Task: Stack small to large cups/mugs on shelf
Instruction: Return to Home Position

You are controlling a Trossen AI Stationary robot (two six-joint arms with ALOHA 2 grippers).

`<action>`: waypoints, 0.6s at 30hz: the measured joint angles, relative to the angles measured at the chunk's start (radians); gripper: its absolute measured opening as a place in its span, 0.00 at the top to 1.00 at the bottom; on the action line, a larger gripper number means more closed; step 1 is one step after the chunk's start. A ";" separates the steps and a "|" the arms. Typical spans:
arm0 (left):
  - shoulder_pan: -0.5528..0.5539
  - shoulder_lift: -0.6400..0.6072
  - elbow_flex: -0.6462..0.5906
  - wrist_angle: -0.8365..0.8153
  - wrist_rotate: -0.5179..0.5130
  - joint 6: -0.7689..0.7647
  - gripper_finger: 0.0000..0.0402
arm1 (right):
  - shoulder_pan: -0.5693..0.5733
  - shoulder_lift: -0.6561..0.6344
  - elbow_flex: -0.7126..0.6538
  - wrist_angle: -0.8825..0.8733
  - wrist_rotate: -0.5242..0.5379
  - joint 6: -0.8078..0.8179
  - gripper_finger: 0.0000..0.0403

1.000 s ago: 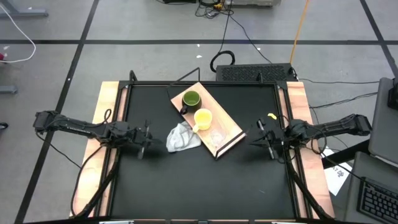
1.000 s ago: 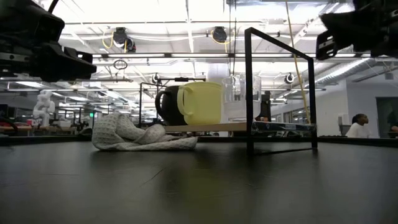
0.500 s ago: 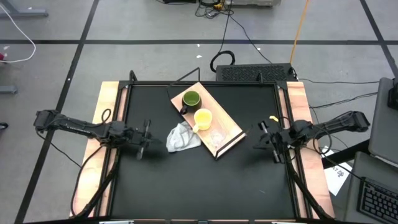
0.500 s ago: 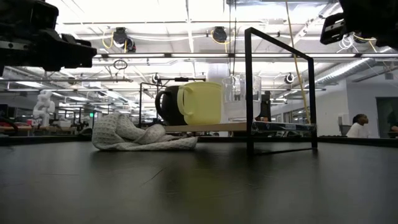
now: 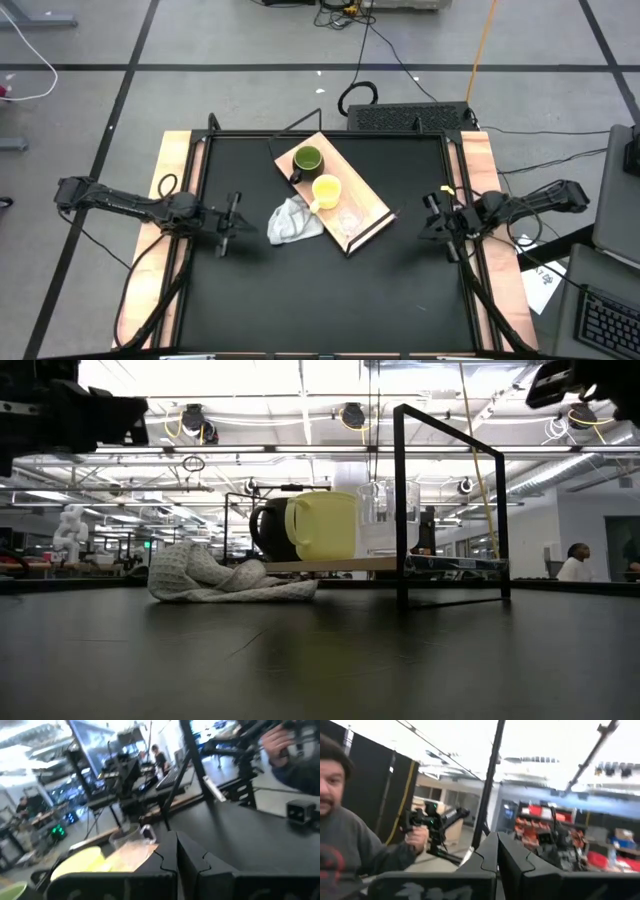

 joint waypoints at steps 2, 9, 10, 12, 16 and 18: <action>0.000 0.000 0.000 0.017 0.016 0.008 1.00 | 0.008 -0.032 0.000 0.000 -0.019 0.001 1.00; 0.000 0.000 0.000 0.048 0.017 0.033 1.00 | 0.032 -0.130 0.000 -0.002 -0.038 0.001 1.00; 0.000 0.000 0.000 0.059 0.017 0.030 1.00 | 0.033 -0.142 0.000 -0.011 -0.038 0.001 1.00; 0.000 0.000 0.000 0.063 0.017 0.012 1.00 | 0.033 -0.164 0.000 -0.035 -0.038 0.003 1.00; 0.000 0.000 0.000 0.050 0.016 -0.044 1.00 | 0.033 -0.196 0.000 -0.114 -0.038 0.021 1.00; 0.000 0.000 0.000 0.023 0.016 -0.064 1.00 | 0.033 -0.205 0.000 -0.166 -0.038 0.031 1.00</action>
